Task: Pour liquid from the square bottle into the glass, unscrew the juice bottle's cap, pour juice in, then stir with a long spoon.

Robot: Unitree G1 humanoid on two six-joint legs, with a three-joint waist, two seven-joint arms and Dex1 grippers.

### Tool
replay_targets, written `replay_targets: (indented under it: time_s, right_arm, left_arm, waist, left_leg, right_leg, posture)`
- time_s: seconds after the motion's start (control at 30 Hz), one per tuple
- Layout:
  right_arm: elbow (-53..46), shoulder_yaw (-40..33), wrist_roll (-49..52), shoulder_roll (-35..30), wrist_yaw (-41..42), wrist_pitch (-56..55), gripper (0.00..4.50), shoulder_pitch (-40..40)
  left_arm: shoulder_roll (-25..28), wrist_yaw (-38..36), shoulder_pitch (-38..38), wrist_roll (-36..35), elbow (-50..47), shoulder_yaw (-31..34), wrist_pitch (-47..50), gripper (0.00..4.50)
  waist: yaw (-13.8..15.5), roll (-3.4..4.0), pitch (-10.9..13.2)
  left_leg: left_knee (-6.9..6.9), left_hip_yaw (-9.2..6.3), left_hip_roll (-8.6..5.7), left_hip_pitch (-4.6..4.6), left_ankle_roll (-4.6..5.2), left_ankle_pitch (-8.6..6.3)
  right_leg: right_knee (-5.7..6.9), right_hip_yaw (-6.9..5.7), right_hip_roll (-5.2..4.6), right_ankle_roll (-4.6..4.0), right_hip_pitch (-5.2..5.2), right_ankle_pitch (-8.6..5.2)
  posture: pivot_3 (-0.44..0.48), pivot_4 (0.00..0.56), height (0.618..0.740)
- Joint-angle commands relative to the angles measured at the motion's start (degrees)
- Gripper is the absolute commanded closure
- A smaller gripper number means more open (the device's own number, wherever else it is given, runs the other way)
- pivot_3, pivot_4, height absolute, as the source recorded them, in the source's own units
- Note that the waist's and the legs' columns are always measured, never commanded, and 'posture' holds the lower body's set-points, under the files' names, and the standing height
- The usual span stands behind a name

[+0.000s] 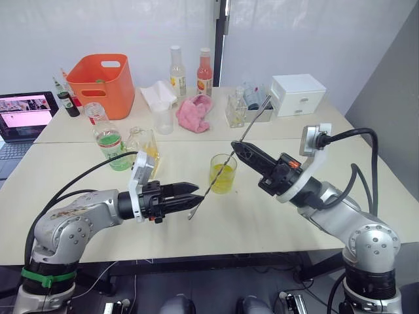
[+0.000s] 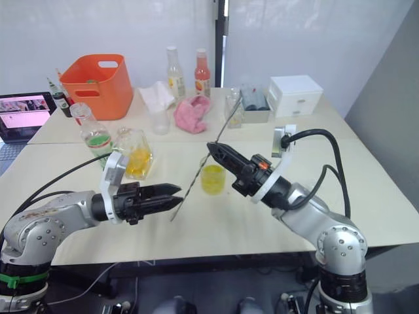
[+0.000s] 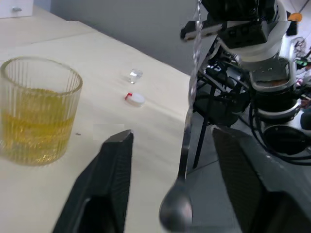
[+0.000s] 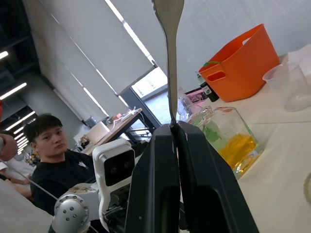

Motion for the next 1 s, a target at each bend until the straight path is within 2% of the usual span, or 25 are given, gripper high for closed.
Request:
replay_targets:
  time_s: [0.03,0.1,0.23,0.4,0.7,1.0]
  right_arm:
    - [0.43,-3.71,-1.48,-3.19,2.57,-1.90,4.50,-4.45]
    - [2.47,-4.43,-3.66,-6.08,4.04,-1.44,4.50,-8.53]
    - [7.77,-4.54,-8.61,-9.67,6.52,-1.16,4.50,-17.18]
    - [13.21,-2.00,-16.55,-9.61,9.64,-1.53,4.50,-23.62]
    - [20.86,4.59,-34.15,-5.49,18.91,-4.96,4.50,-25.65]
    - [23.93,6.67,-43.39,-1.29,24.34,-6.35,4.50,-26.28]
  left_arm:
    - [2.19,-1.88,1.29,7.90,0.76,-0.20,-8.12,0.53]
    - [2.09,-2.13,0.69,11.34,2.34,-0.85,-11.88,0.04]
    - [0.96,-2.70,-1.71,14.99,4.90,-2.03,-16.27,0.04]
    - [-0.49,-2.71,-3.60,16.51,6.56,-3.01,-17.64,0.04]
    - [-2.13,-2.49,-6.32,19.97,8.02,-4.83,-19.51,0.04]
    - [-2.98,-2.30,-7.29,21.57,8.75,-5.19,-19.85,0.04]
  waist:
    - [0.04,0.01,0.01]
    - [0.19,0.02,0.01]
    - [0.20,0.01,0.01]
    - [0.01,0.01,0.01]
    - [0.06,0.02,0.01]
    - [-0.08,0.02,0.01]
  left_leg:
    - [0.00,0.04,-0.01,0.00,0.00,0.00]
    - [0.00,0.05,-0.01,0.00,0.02,-0.02]
    - [-0.01,0.06,0.00,-0.02,0.08,-0.05]
    - [-0.02,0.09,0.04,-0.03,0.08,-0.05]
    - [-0.01,0.11,0.04,-0.22,0.10,-0.05]
    - [-0.01,0.09,0.04,-0.30,0.10,-0.05]
  right_leg:
    - [0.00,0.03,0.00,0.00,-0.02,0.00]
    - [-0.01,0.01,0.00,-0.01,-0.03,0.00]
    - [-0.06,0.01,-0.02,-0.04,-0.02,0.02]
    - [-0.01,0.01,0.00,-0.03,-0.03,0.02]
    - [0.08,-0.05,0.00,0.02,-0.10,0.05]
    - [0.02,-0.13,0.00,0.04,-0.12,0.06]
  posture:
    - [0.000,0.150,0.740]
    - [0.000,0.150,0.740]
    - [0.000,0.150,0.740]
    - [0.000,0.150,0.740]
    - [0.000,0.150,0.740]
    - [0.000,0.150,0.740]
